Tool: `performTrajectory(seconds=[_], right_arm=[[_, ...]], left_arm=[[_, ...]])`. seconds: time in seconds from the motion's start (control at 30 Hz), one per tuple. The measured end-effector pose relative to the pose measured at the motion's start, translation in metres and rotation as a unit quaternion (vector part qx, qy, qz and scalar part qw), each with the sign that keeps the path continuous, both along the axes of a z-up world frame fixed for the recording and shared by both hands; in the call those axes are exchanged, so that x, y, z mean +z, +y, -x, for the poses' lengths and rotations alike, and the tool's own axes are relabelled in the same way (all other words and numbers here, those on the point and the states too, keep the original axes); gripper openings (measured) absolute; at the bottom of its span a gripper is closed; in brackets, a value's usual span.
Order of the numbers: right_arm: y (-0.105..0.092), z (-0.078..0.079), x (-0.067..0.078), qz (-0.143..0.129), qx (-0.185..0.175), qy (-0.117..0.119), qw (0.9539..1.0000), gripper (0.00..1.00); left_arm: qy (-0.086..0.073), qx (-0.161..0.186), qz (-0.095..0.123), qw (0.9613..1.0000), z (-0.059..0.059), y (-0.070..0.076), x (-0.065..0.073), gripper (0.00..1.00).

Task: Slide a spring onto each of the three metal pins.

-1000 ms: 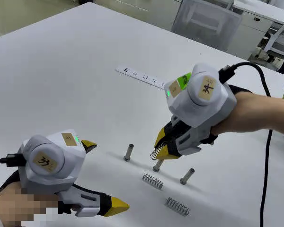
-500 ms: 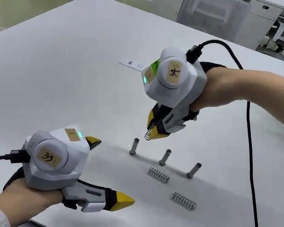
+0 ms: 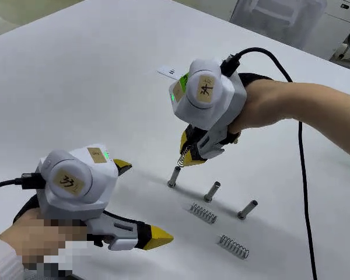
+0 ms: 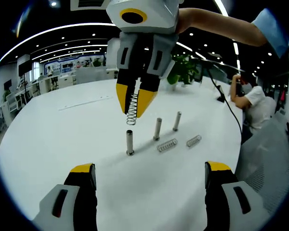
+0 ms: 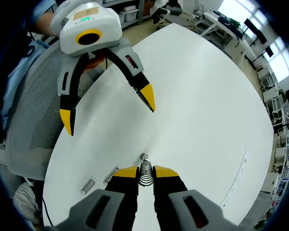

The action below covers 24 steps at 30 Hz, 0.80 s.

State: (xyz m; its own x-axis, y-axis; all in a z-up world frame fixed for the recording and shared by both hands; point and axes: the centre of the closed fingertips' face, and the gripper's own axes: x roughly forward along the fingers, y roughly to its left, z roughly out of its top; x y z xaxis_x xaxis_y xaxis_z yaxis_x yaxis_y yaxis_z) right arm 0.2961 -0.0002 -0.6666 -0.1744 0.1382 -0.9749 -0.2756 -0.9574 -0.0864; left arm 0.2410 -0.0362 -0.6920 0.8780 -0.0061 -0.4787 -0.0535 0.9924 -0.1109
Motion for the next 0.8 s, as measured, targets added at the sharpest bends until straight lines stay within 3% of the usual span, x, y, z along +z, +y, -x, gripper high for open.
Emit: performTrajectory(seconds=[0.23, 0.4, 0.8], right_arm=[[0.0, -0.002, -0.005, 0.002, 0.01, -0.015, 0.9998, 0.12], [-0.001, 0.0, -0.008, 0.009, 0.006, -0.008, 0.9999, 0.12], [0.001, 0.002, -0.013, 0.013, 0.014, -0.017, 0.9997, 0.12]], left_arm=[[-0.003, 0.003, 0.001, 1.0, -0.001, 0.002, 0.001, 0.95], [-0.004, 0.003, 0.002, 1.0, -0.001, 0.003, 0.001, 0.94], [-0.009, 0.005, 0.005, 0.9999, -0.001, 0.004, 0.004, 0.93]])
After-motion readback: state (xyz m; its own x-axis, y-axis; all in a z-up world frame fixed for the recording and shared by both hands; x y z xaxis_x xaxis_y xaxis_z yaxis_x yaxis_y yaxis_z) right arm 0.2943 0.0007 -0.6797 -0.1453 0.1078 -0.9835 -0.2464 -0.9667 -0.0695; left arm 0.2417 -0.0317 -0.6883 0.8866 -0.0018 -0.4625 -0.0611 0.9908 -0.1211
